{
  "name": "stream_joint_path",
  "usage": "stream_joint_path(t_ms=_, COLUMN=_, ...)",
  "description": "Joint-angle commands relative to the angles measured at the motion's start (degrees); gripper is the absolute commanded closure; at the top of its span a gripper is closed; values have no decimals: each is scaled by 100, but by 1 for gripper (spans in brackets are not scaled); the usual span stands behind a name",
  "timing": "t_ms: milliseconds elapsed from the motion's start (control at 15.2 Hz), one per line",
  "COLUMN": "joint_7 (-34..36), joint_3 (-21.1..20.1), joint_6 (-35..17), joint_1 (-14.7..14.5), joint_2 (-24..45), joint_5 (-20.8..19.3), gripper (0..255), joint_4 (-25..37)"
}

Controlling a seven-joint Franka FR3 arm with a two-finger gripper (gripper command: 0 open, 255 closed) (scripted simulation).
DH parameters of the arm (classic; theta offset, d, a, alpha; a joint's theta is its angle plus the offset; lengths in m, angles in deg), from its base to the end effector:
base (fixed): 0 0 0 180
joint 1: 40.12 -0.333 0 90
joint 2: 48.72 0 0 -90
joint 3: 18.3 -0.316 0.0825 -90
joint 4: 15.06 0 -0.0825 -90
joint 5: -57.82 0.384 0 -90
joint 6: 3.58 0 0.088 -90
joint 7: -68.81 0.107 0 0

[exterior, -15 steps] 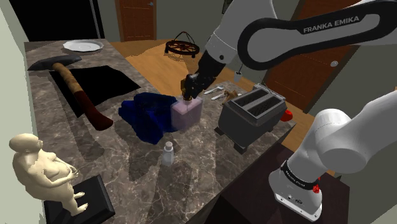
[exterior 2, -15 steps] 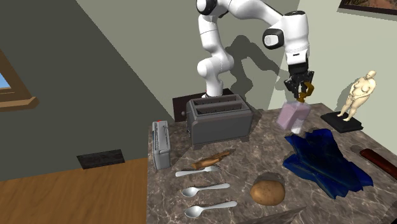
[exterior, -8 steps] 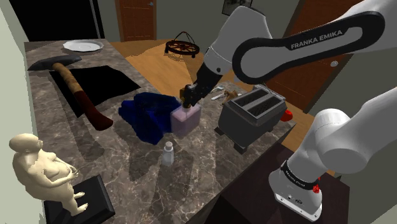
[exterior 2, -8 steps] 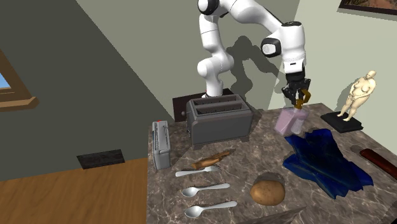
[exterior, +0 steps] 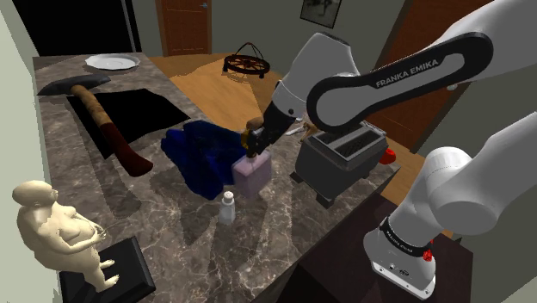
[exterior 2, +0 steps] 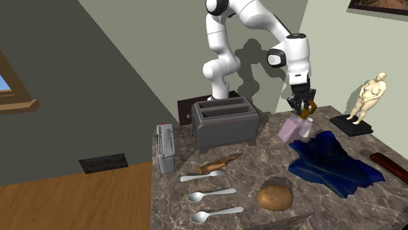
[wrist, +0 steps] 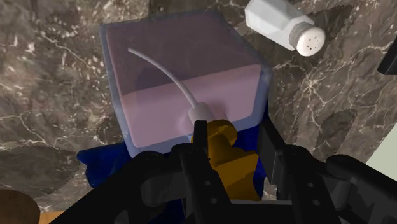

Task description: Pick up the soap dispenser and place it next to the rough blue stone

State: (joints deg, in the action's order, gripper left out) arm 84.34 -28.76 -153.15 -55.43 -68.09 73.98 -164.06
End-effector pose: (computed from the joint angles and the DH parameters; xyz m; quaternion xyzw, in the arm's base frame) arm 0.3993 0.1859 0.4038 -0.9830 0.0194 -0.1399 0.1174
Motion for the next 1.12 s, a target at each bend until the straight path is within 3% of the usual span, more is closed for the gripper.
stream_joint_path(t_ms=0, joint_7=-39, joint_3=-3, joint_6=-192, joint_1=-19, joint_2=111, joint_5=39, gripper=255, joint_4=-85)
stream_joint_path(t_ms=660, joint_7=-75, joint_3=-4, joint_6=-355, joint_1=-38, joint_2=214, joint_5=76, gripper=255, joint_4=-146)
stream_joint_path(t_ms=726, joint_7=-75, joint_3=-4, joint_6=-355, joint_1=-38, joint_2=214, joint_5=76, gripper=0, joint_4=-146)
stream_joint_path(t_ms=1056, joint_7=-75, joint_3=-4, joint_6=-355, joint_1=-38, joint_2=214, joint_5=76, gripper=0, joint_4=-146)
